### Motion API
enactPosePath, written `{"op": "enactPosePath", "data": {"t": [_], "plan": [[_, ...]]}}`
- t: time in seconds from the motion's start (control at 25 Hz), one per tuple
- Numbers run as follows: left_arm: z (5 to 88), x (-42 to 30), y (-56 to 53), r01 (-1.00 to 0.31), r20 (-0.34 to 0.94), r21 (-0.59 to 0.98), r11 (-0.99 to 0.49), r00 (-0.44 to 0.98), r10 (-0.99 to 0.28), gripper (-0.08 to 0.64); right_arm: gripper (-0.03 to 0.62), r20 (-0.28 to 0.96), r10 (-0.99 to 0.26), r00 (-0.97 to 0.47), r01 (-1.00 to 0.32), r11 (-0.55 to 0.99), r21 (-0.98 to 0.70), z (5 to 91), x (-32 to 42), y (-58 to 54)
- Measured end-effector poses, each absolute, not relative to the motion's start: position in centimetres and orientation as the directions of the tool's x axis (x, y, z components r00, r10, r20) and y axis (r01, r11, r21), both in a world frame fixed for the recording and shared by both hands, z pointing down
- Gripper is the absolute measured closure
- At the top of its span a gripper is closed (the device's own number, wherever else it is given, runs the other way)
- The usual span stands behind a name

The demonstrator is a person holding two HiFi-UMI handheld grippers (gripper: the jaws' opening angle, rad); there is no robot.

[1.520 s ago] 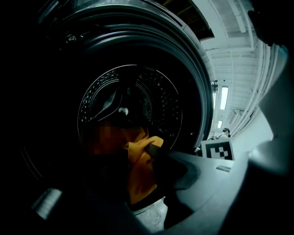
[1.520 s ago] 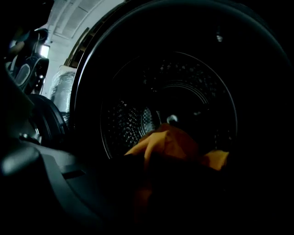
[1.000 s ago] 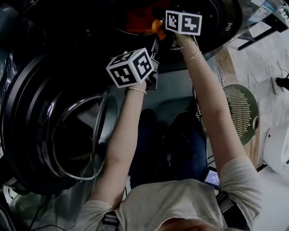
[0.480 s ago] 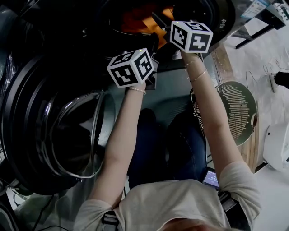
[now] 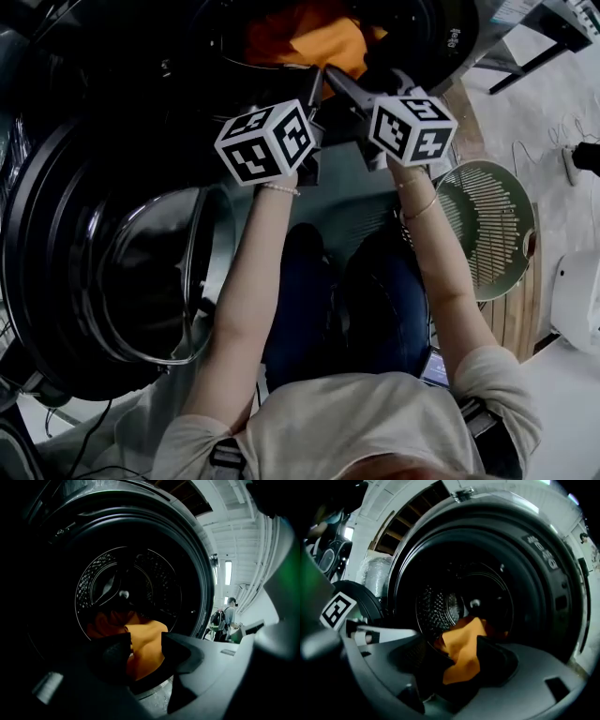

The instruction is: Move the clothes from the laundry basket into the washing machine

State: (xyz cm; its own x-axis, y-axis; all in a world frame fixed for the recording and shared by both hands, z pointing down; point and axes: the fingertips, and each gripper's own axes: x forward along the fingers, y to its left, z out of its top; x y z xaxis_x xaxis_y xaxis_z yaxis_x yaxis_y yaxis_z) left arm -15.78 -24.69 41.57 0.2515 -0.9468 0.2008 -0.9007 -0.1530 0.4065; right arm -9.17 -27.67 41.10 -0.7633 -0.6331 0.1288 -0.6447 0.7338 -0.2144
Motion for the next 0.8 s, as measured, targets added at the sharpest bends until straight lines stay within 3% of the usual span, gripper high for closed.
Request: {"op": "enactPosePath", "data": {"t": [0.4, 0.44, 0.56, 0.68, 0.8], "plan": [[41.8, -16.6, -25.6, -0.901, 0.198, 0.408, -0.149, 0.247, -0.948, 0.371, 0.296, 0.408, -0.552, -0.727, -0.683, 0.645, -0.344, 50.6, -11.6, -29.0], [41.9, -16.7, -25.7, -0.899, 0.199, 0.413, -0.146, 0.245, -0.949, 0.37, 0.31, 0.433, -0.563, -0.704, -0.707, 0.616, -0.348, 51.0, -11.6, -29.9], [41.8, -17.1, -26.0, -0.898, 0.191, 0.416, -0.142, 0.239, -0.952, 0.371, 0.461, 0.496, -0.588, -0.639, -0.766, 0.543, -0.345, 50.9, -11.8, -31.8], [41.8, -17.6, -26.1, -0.9, 0.189, 0.414, -0.134, 0.229, -0.955, 0.371, 0.514, 0.509, -0.626, -0.591, -0.801, 0.531, -0.276, 50.4, -12.3, -34.1], [41.9, -18.3, -26.3, -0.903, 0.191, 0.412, -0.121, 0.216, -0.958, 0.37, 0.517, 0.561, -0.614, -0.554, -0.827, 0.483, -0.288, 50.7, -12.9, -35.6]]}}
